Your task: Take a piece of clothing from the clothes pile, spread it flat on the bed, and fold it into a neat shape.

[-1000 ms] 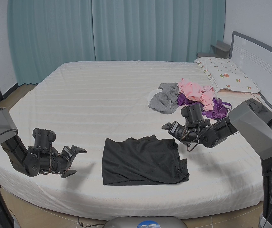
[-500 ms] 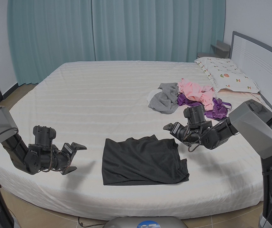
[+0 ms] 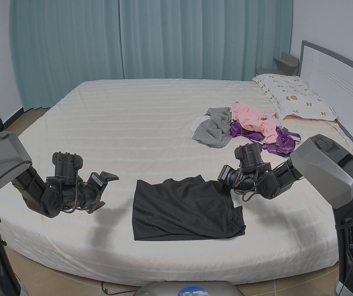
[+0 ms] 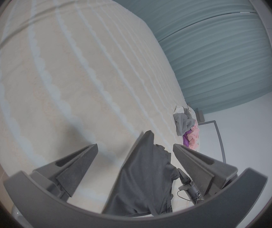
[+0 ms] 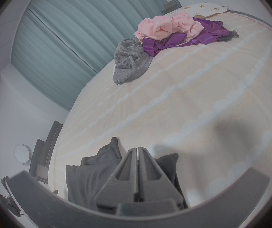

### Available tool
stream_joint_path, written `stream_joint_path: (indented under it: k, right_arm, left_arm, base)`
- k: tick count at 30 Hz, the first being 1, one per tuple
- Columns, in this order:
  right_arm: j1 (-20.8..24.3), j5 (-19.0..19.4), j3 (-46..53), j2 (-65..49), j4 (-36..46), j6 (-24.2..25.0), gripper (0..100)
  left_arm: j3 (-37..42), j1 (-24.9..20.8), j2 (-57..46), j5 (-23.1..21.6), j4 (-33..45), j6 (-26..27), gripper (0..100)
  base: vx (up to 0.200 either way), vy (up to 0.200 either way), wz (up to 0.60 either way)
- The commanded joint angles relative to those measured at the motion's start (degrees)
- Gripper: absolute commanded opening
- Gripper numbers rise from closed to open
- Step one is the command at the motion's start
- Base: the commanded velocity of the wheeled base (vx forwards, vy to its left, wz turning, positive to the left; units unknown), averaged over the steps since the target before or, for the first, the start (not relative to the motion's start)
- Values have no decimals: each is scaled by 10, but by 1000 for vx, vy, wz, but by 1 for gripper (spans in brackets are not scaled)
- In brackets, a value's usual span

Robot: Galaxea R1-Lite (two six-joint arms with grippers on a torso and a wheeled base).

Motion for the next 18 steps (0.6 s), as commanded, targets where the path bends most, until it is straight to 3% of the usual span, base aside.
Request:
stream_joint_path:
  k: [1, 13, 18]
  right_arm:
    - [-6, -1, -6, 1, -3, 1, 0]
    - [-41, -7, -17, -1, -35, 4, 0]
    - [-45, -7, -24, 7, -40, 5, 0]
  left_arm:
    - [-39, -21, 24, 21, 2, 0, 100]
    - [-199, -57, 99, 26, 92, 4, 100]
    - [-272, -71, 155, 65, 123, 7, 100]
  base:
    - [0, 0, 0]
    - [0, 0, 0]
    - [0, 0, 0]
